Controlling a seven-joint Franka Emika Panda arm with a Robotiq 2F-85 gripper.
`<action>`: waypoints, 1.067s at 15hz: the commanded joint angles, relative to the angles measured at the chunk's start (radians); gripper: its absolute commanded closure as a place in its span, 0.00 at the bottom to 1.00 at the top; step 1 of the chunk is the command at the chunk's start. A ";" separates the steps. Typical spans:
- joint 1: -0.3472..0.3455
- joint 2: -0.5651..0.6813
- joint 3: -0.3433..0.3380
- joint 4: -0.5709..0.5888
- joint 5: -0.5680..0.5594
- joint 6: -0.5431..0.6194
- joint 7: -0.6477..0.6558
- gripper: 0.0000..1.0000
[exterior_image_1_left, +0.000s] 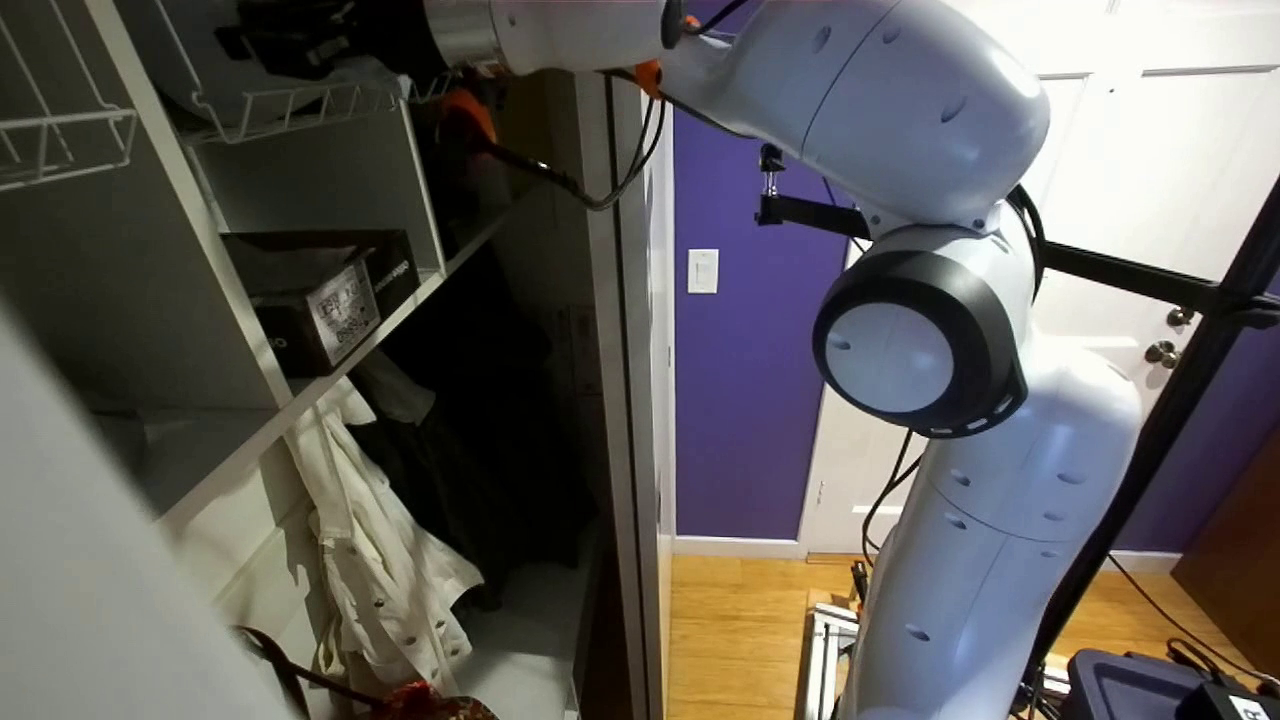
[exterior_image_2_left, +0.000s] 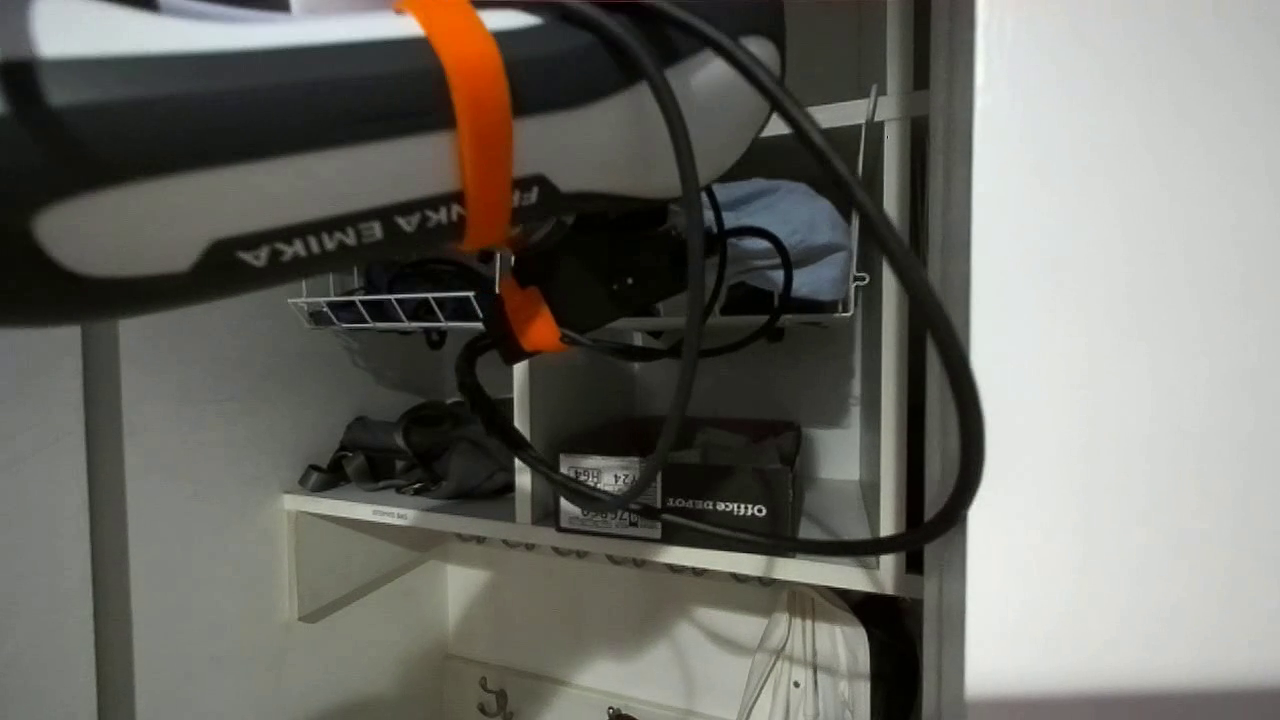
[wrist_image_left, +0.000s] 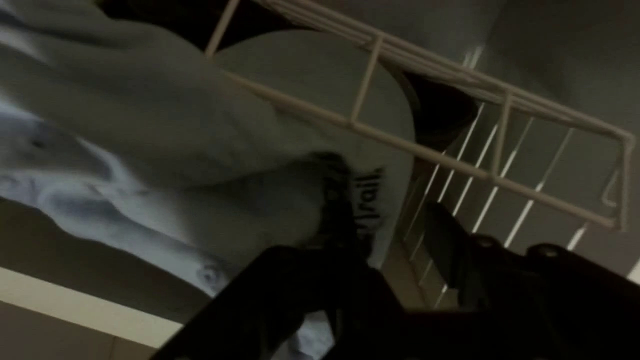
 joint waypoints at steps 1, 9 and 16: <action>-0.011 -0.023 0.010 0.072 -0.137 0.108 0.126 0.26; -0.012 -0.034 0.019 0.186 -0.224 0.193 0.285 0.00; -0.231 -0.047 0.096 0.245 -0.260 0.331 0.405 0.00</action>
